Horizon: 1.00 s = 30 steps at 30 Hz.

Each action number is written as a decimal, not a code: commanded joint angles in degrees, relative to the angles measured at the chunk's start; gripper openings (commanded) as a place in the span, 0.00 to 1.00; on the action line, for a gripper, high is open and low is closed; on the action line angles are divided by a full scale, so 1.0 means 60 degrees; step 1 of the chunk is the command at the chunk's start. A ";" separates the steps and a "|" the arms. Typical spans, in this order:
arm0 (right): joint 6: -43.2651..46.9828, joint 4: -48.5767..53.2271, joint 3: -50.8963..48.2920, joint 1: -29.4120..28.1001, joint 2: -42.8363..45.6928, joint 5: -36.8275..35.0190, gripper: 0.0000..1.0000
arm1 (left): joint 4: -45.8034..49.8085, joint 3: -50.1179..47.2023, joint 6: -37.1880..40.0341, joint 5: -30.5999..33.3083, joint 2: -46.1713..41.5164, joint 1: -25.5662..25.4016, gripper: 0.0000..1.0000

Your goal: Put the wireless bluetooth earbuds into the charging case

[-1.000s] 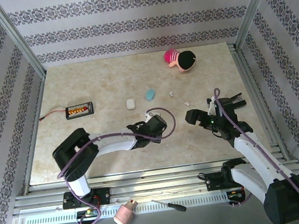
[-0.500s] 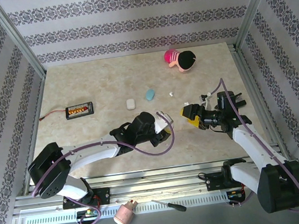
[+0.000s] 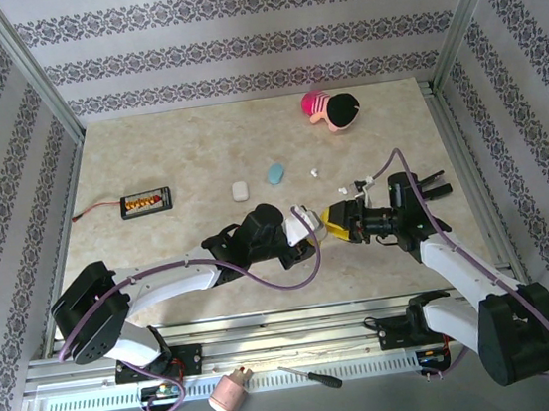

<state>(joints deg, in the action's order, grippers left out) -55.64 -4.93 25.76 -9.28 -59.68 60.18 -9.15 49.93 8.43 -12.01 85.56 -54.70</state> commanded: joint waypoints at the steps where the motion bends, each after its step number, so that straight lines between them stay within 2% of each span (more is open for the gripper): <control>1: -0.0276 -0.0519 -0.0075 -0.0149 -0.0056 0.0347 0.46 | -0.0568 0.0170 0.0048 -0.0035 -0.0227 -0.0112 0.23; 6: -0.0336 -0.0483 -0.0067 -0.0211 0.0040 0.0385 0.34 | -0.0718 0.0145 -0.0057 0.0091 -0.0175 -0.0107 0.23; 9: -0.0327 -0.0403 -0.0040 -0.0220 0.0041 0.0399 0.30 | -0.0890 0.0132 -0.0153 0.0050 -0.0168 -0.0110 0.23; 10: -0.0317 -0.0409 -0.0024 -0.0218 0.0049 0.0402 0.30 | -0.0927 0.0141 -0.0184 0.0053 -0.0149 -0.0111 0.23; 13: -0.0149 -0.0267 0.0096 -0.0322 0.0085 0.0467 0.44 | -0.0920 0.0167 -0.0203 0.0037 -0.0109 -0.0109 0.23; 14: -0.0129 -0.0203 0.0128 -0.0358 0.0083 0.0431 0.45 | -0.0943 0.0166 -0.0203 0.0051 -0.0087 -0.0108 0.23; 17: -0.0139 -0.0233 0.0144 -0.0472 0.0009 0.0413 0.44 | -0.0995 0.0167 -0.0218 0.0127 -0.0070 -0.0112 0.24; 23: -0.0335 -0.0361 0.0152 -0.0483 0.0046 0.0239 0.30 | -0.1066 0.0097 -0.0259 0.0161 -0.0102 -0.0112 0.26; 25: -0.0378 -0.0339 0.0202 -0.0463 0.0088 0.0169 0.34 | -0.1122 0.0010 -0.0285 0.0168 -0.0159 -0.0112 0.26; 28: -0.0399 -0.0334 0.0262 -0.0452 0.0107 0.0103 0.46 | -0.1169 -0.0102 -0.0293 0.0169 -0.0265 -0.0111 0.26; 30: -0.0410 -0.0333 0.0291 -0.0450 0.0101 0.0077 0.43 | -0.1143 -0.0157 -0.0277 0.0133 -0.0318 -0.0105 0.26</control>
<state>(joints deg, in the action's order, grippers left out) -57.67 -6.11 25.89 -11.53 -59.79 60.51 -12.95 49.82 7.07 -11.35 85.32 -54.70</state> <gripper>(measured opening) 0.443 0.374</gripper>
